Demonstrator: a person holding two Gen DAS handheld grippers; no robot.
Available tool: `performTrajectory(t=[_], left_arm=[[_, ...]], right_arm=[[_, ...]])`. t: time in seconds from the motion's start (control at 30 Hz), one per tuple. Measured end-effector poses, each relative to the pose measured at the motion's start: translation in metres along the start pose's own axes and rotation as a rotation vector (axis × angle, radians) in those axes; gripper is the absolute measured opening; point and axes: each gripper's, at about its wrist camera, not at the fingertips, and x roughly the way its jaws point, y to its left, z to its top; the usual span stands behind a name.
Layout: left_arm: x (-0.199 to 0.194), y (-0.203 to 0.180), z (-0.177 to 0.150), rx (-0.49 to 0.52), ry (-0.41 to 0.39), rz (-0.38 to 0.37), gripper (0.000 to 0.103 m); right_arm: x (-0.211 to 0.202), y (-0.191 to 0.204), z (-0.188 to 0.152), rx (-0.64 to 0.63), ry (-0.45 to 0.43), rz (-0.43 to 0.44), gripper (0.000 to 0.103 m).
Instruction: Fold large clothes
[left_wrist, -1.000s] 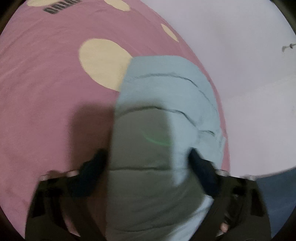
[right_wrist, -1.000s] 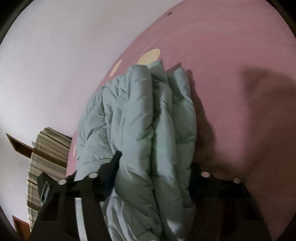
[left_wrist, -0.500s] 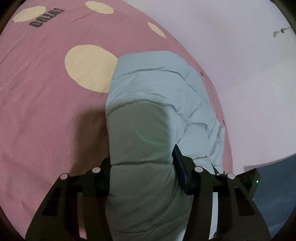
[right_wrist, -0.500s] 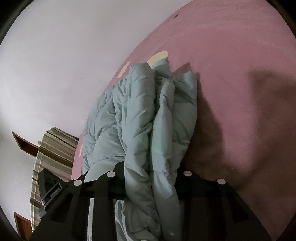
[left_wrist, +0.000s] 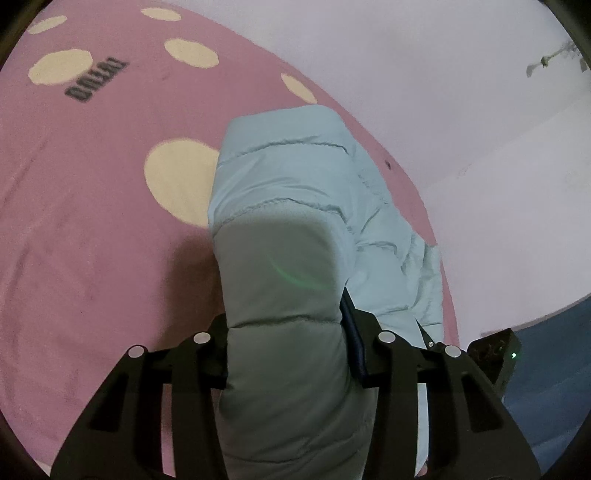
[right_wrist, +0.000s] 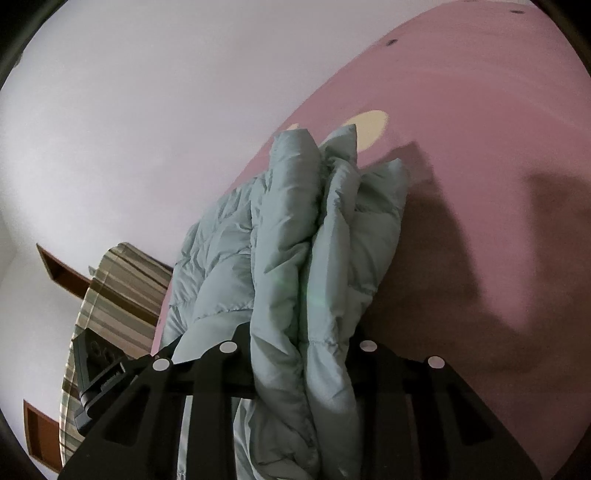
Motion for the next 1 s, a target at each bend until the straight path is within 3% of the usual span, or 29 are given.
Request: performTrajectory(t=[0.4, 0.7, 1.0], left_arm=[[-0.057, 0.057, 0.052, -0.043, -0.130, 0.071, 0.044], [-0.050, 0.109, 0.053, -0.119, -0.098, 0.121, 0.044], [-0.039, 0.119, 0.055, -0.108, -0.087, 0.124, 0.049]], right_arm=[[0.089, 0.064, 0.017, -0.076, 0.083, 0.112, 0.028], [0.144, 0.062, -0.001, -0.073, 0.175, 0.086, 0.028], [0.146, 0.049, -0.005, -0.040, 0.181, 0.079, 0.031]])
